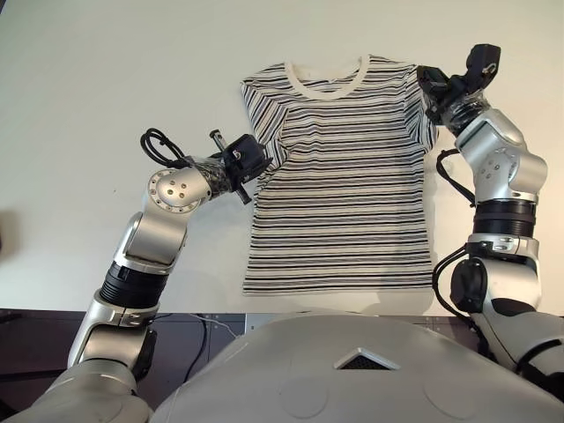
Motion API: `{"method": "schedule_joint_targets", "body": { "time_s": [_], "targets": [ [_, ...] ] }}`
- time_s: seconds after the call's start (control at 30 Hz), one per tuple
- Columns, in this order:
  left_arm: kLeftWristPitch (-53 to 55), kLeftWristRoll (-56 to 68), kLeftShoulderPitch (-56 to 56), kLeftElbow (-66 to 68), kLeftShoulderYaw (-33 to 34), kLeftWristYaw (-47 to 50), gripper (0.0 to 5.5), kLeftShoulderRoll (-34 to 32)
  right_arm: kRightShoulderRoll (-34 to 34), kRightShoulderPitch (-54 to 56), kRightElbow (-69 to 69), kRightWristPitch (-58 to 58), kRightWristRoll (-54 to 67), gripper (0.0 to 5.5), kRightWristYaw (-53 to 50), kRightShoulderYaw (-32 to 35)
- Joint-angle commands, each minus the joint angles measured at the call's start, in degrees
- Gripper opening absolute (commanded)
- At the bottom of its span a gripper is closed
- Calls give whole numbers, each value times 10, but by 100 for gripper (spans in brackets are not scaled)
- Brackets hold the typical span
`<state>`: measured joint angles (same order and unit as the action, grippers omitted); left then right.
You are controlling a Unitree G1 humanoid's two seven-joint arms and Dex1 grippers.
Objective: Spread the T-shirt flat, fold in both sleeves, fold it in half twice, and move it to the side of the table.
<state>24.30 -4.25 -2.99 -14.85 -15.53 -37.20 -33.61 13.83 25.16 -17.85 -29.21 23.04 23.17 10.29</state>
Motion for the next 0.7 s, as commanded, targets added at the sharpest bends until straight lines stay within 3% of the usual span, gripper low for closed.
{"method": "schedule_joint_targets", "body": {
  "time_s": [0.03,0.13,0.23,0.43,0.7],
  "targets": [
    [5,-9,-11,0,-4,3,118,5,-13,2,-7,0,-28,16,7,-42],
    [2,-17,-14,4,-12,3,118,10,-19,17,-67,35,-50,16,4,-51],
    [1,-21,-11,3,-11,8,118,12,14,5,-68,50,-42,16,-14,2],
    [-7,-28,1,11,-11,20,118,14,41,-3,-139,39,-50,124,-27,38],
    [-13,-30,3,17,-14,6,118,6,49,-3,-209,95,-62,124,-11,43]
  ]
}}
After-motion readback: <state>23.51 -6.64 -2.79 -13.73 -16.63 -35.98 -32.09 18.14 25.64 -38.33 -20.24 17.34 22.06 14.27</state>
